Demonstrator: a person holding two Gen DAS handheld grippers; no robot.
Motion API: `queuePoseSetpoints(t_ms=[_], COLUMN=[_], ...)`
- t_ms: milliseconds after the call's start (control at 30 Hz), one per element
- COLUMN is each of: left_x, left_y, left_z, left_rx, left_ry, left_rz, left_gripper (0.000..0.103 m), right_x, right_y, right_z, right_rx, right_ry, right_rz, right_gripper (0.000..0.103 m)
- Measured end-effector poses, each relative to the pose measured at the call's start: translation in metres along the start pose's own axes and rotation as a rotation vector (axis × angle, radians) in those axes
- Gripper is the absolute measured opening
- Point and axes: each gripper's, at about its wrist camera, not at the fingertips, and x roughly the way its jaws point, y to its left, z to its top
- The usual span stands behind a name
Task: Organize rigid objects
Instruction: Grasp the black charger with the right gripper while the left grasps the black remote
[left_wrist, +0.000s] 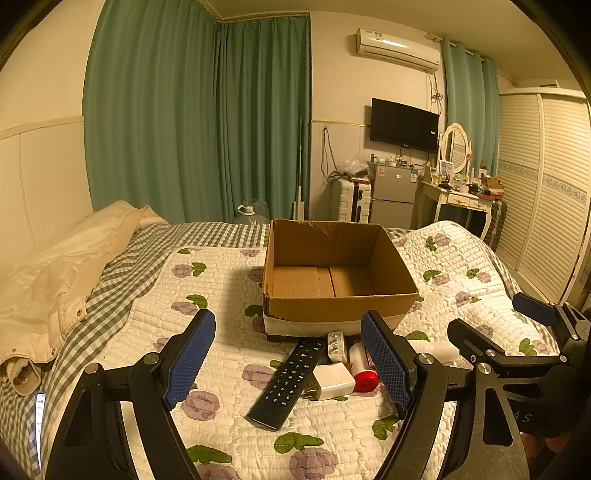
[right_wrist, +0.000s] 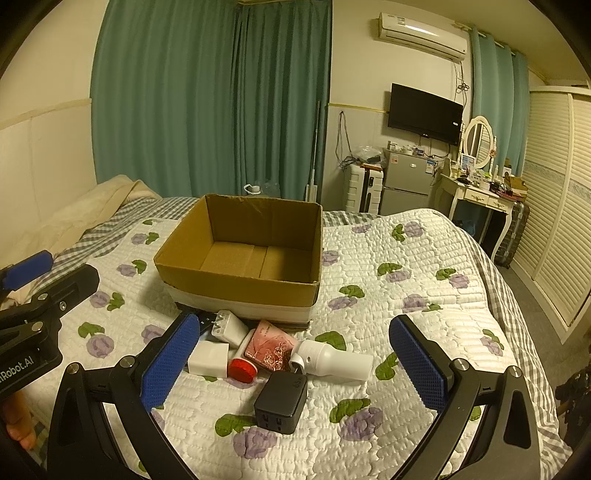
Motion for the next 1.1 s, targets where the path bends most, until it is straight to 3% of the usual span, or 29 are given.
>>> queuePoseSetpoints(t_ms=[200, 333, 467, 633, 700, 833, 900, 1100], left_x=[0.009, 0.025, 0.046, 0.073, 0.082, 0.094, 0.097, 0.125], left_y=[0.006, 0.015, 0.021, 0.024, 0.024, 0.021, 0.017, 0.004], left_z=[-0.006, -0.015, -0.027, -0.046, -0.054, -0.063, -0.063, -0.062], left_rx=[0.005, -0.001, 0.004, 0.022, 0.031, 0.058, 0.071, 0.11], left_ry=[0.027, 0.071, 0.136, 0.225, 0.261, 0.312, 0.326, 0.4], left_rz=[0.018, 0.036, 0.059, 0.085, 0.09, 0.099, 0.091, 0.029], left_gripper=[0.084, 0.084, 0.084, 0.084, 0.084, 0.084, 0.083, 0.081], right_x=[0.019, 0.057, 0.1, 0.129, 0.136, 0.132, 0.119, 0.102], right_y=[0.005, 0.013, 0.016, 0.006, 0.005, -0.001, -0.004, 0.002], right_z=[-0.007, -0.029, -0.057, -0.073, -0.076, -0.077, -0.07, -0.045], right_rx=[-0.019, -0.059, -0.068, -0.019, -0.019, 0.0, -0.004, -0.05], right_ry=[0.052, 0.161, 0.306, 0.403, 0.425, 0.403, 0.367, 0.287], right_rz=[-0.007, -0.024, -0.018, 0.003, 0.022, 0.059, 0.092, 0.151], right_gripper=[0.103, 0.103, 0.088, 0.069, 0.053, 0.052, 0.042, 0.042])
